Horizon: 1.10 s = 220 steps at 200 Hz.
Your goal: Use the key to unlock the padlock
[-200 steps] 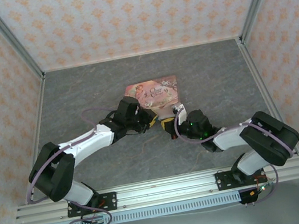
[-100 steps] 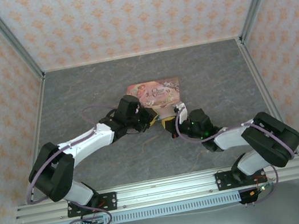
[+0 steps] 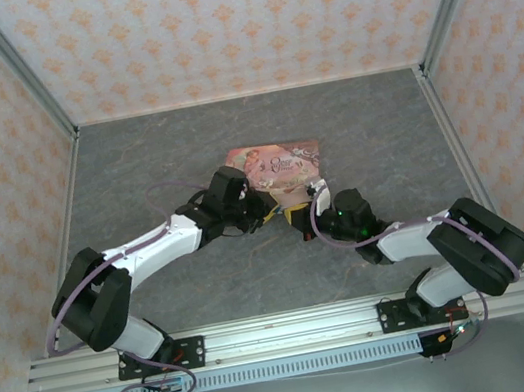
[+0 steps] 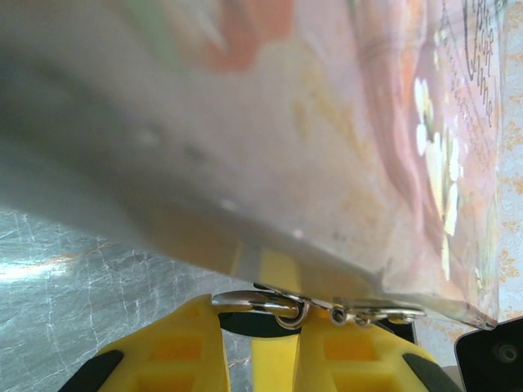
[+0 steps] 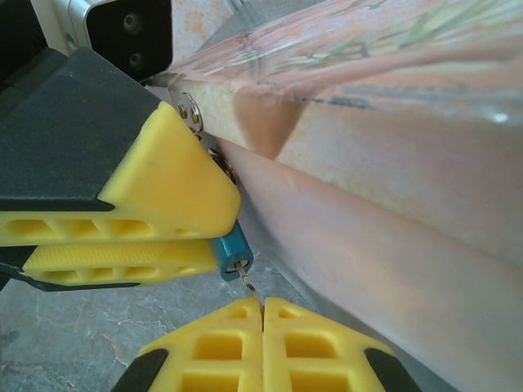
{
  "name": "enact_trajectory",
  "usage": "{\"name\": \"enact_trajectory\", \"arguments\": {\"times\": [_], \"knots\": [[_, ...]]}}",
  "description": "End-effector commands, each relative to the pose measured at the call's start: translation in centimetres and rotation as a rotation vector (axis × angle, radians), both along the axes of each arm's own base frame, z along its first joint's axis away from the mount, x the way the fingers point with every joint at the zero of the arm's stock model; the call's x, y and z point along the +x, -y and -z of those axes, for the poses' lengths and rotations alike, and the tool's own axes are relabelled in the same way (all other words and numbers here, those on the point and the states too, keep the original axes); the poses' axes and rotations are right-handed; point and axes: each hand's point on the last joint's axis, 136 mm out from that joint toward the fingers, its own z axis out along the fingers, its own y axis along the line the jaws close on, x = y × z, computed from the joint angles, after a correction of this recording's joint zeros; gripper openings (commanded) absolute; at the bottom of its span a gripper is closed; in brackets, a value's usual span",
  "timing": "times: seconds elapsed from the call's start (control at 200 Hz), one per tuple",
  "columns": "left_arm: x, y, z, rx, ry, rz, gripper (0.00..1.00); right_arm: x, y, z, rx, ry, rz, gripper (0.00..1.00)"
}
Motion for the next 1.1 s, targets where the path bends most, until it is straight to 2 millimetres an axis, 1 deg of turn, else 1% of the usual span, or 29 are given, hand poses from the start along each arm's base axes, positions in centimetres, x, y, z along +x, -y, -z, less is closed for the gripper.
{"name": "enact_trajectory", "arguments": {"times": [0.0,0.185,0.3,0.43,0.616,0.766,0.876,0.986,1.041,1.096], "knots": [[-0.9,1.8,-0.6,-0.041,-0.016,0.074,0.0,0.6,-0.7,-2.6,0.075,0.064,-0.017,0.0],[-1.0,1.9,0.2,-0.043,-0.028,0.073,0.0,0.8,-1.5,-3.6,0.112,0.071,-0.043,0.0],[-1.1,2.6,0.5,-0.053,-0.035,0.086,0.0,1.2,-2.0,-3.9,0.127,0.074,-0.052,0.0],[-1.2,3.0,0.9,-0.061,-0.045,0.098,0.0,1.7,-2.8,-4.6,0.152,0.082,-0.068,0.0],[-1.1,3.5,0.6,-0.08,-0.043,0.107,0.0,2.2,-3.2,-4.7,0.16,0.1,-0.07,0.0],[-1.3,3.7,-0.3,-0.096,-0.033,0.122,0.0,2.7,-2.5,-4.1,0.134,0.107,-0.05,0.0],[-1.4,3.7,-0.7,-0.102,-0.024,0.134,0.0,3.0,-2.6,-4.2,0.151,0.101,-0.071,0.0],[-1.5,3.9,-0.5,-0.099,-0.028,0.151,0.0,2.8,-3.5,-4.9,0.192,0.089,-0.118,0.0],[-1.5,4.0,0.0,-0.096,-0.035,0.152,0.0,2.6,-3.9,-4.9,0.207,0.076,-0.139,0.0],[-1.4,4.0,0.4,-0.092,-0.039,0.151,0.0,2.5,-4.0,-4.3,0.21,0.057,-0.144,0.0]]}}
